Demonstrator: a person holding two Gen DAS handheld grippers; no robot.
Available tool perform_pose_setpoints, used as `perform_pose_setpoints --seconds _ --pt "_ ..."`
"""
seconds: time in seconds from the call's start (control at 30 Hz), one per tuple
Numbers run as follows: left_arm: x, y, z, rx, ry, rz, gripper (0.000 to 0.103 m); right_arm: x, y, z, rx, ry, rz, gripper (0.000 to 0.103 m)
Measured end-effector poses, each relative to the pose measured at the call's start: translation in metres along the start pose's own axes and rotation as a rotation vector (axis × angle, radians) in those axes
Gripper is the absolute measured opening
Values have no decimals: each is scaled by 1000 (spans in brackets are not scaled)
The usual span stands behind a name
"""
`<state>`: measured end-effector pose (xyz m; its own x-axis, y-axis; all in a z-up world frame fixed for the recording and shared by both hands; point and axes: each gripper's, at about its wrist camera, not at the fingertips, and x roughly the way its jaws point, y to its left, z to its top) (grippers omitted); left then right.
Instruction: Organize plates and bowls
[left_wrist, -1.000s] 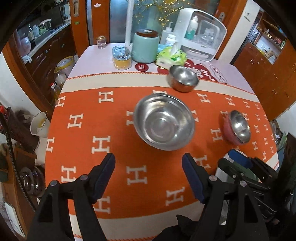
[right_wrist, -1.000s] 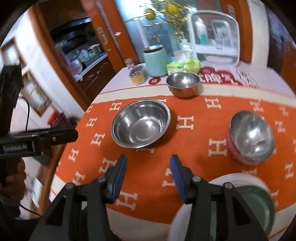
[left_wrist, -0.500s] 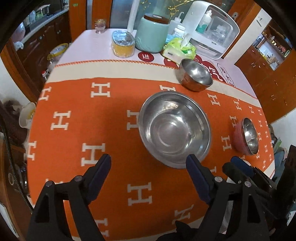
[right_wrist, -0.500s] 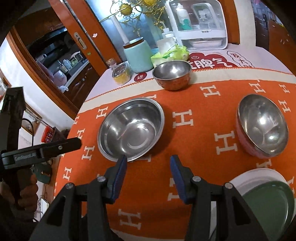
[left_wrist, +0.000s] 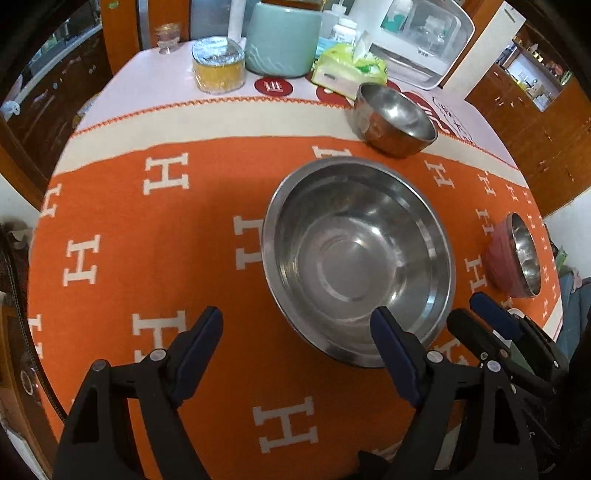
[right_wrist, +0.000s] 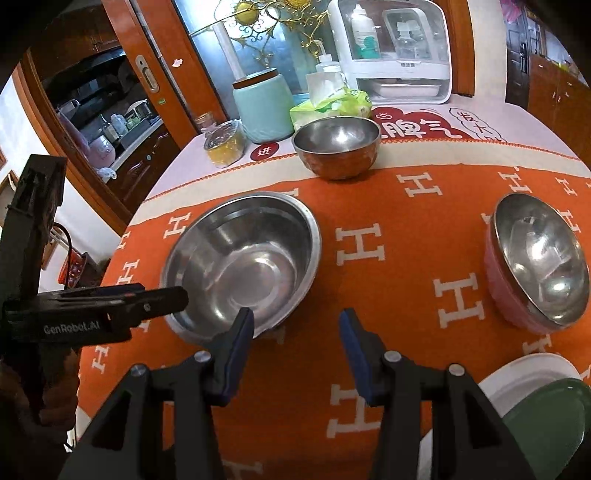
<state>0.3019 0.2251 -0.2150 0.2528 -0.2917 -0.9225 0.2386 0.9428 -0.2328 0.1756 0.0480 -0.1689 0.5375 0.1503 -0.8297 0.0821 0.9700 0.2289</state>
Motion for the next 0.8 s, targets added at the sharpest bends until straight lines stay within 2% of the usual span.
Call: perform_pose_setpoints --seconds 0.2,0.37,0.43,0.63,0.67,0.73,0.8 --pt "15 5 1 -18 27 -20 70 8 0 1 -8 1 -2 49" --pt "21 5 2 -20 31 -37 58 14 4 3 -32 7 3 48" --pt "23 3 2 -17 36 -40 50 15 6 3 -41 6 7 44" --pt "25 0 2 -11 31 -67 37 17 10 2 -67 2 10 36" --pt "25 -2 2 -7 28 -70 35 17 11 2 -71 1 14 32" --pt "24 -4 1 1 25 -77 28 17 12 2 -76 -2 9 31" --pt "23 -6 1 7 19 -79 26 17 11 2 -74 -2 8 31"
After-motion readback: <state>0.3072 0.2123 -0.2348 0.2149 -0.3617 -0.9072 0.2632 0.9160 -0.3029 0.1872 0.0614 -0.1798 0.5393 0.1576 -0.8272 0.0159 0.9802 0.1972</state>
